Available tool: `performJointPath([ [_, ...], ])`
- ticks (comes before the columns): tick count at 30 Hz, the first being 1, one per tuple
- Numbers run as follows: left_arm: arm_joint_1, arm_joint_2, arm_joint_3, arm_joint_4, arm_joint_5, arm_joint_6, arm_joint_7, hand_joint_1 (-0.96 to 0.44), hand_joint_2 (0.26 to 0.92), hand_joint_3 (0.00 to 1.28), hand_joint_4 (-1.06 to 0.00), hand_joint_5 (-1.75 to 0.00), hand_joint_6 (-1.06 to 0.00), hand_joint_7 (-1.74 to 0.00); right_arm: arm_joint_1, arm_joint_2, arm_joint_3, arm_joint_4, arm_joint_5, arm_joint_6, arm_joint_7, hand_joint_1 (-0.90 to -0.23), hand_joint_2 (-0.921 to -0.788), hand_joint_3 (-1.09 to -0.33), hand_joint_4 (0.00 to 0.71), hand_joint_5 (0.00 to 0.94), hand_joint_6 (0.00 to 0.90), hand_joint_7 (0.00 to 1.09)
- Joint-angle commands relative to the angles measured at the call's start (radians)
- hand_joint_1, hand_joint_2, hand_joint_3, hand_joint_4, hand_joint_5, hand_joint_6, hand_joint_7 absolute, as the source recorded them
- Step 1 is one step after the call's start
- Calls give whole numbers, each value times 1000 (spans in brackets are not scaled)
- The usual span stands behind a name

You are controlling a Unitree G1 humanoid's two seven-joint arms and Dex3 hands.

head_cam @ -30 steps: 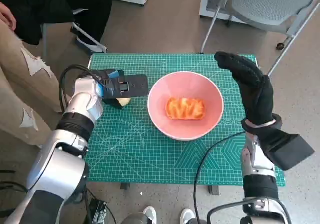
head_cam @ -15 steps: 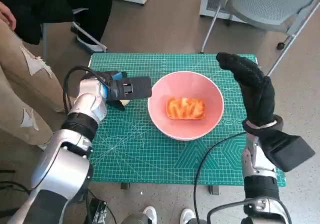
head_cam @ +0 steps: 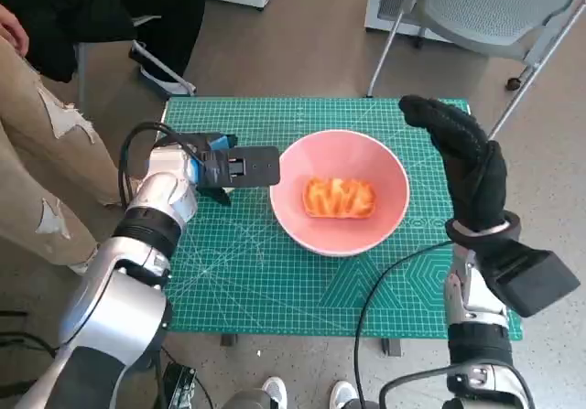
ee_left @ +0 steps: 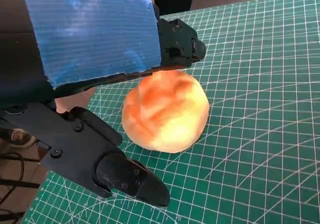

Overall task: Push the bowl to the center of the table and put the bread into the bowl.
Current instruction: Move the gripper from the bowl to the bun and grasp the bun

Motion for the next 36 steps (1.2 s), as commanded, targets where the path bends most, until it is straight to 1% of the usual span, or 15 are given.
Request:
performJointPath([
  [1, -2, 2, 15, 10, -16, 14, 65, -193, 717, 11, -290, -57, -327, -53, 28, -6, 2, -1, -22, 12, -10, -667, -921, -785, 191, 3, -1, 507],
  [2, 0, 0, 18, 11, -19, 19, 82, -136, 733, 18, -398, -99, -409, -87, 28, -6, 3, -2, -22, 13, -11, -667, -921, -785, 191, 3, -1, 506],
  [3, 7, -5, 21, 8, -21, 30, 118, -115, 740, 20, -440, -108, -442, -93, 29, -7, 2, -3, -21, 13, -11, -667, -921, -785, 191, 3, -1, 506],
  [4, 11, -8, 23, 7, -23, 37, 142, 65, 788, 44, -558, -484, -532, -125, 29, -7, 2, -3, -21, 13, -11, -667, -921, -785, 192, 3, -1, 506],
  [5, 18, -13, 23, 5, -23, 45, 173, 180, 819, 60, -630, -728, -589, -146, 30, -8, 2, -4, -20, 14, -11, -667, -921, -784, 192, 3, -1, 506],
  [6, 22, -16, 22, 4, -24, 50, 193, 224, 790, 143, -654, -830, -608, -188, 30, -9, 1, -4, -19, 14, -10, -668, -921, -784, 192, 3, -1, 506],
  [8, 31, -21, 19, 1, -24, 59, 225, 343, 612, 556, -691, -1164, -624, -386, 30, -10, 1, -6, -18, 16, -10, -669, -921, -783, 192, 3, -1, 506],
  [11, 38, -21, 15, 3, -25, 55, 235, 398, 518, 787, -687, -1356, -574, -598, 31, -11, 0, -12, -16, 20, -10, -670, -921, -783, 192, 3, -1, 507],
  [17, 37, -10, 3, 3, -19, 34, 221, 403, 577, 695, -695, -1351, -488, -724, 33, -10, 0, -19, -17, 24, -11, -672, -921, -783, 192, 3, -1, 506],
  [21, 38, -6, -1, 4, -19, 24, 218, 400, 608, 638, -697, -1331, -499, -769, 34, -8, 1, -20, -16, 25, -10, -673, -921, -783, 193, 3, -1, 506],
  [23, 39, -5, -1, 5, -20, 19, 220, 164, 713, 464, -655, -1281, -569, -1042, 33, -7, 1, -19, -15, 26, -9, -673, -921, -783, 194, 3, -1, 506],
  [24, 39, -4, -2, 6, -21, 18, 221, 106, 742, 416, -643, -1268, -586, -1110, 32, -7, 1, -19, -14, 26, -8, -674, -921, -783, 194, 3, -1, 506],
  [33, 45, -6, 0, 11, -25, 23, 230, 6, 887, 206, -572, -1284, -558, -1263, 31, -8, 1, -20, -7, 31, -2, -674, -921, -783, 196, 4, -1, 506],
  [34, 45, -6, 1, 11, -26, 24, 231, 81, 869, 219, -602, -1272, -510, -1163, 31, -9, 1, -20, -6, 31, -1, -674, -921, -783, 197, 4, -1, 506],
  [36, 49, -7, 3, 14, -28, 23, 233, 267, 737, 426, -659, -1297, -428, -713, 30, -10, 0, -21, -4, 33, 0, -674, -921, -783, 198, 5, -1, 506],
])
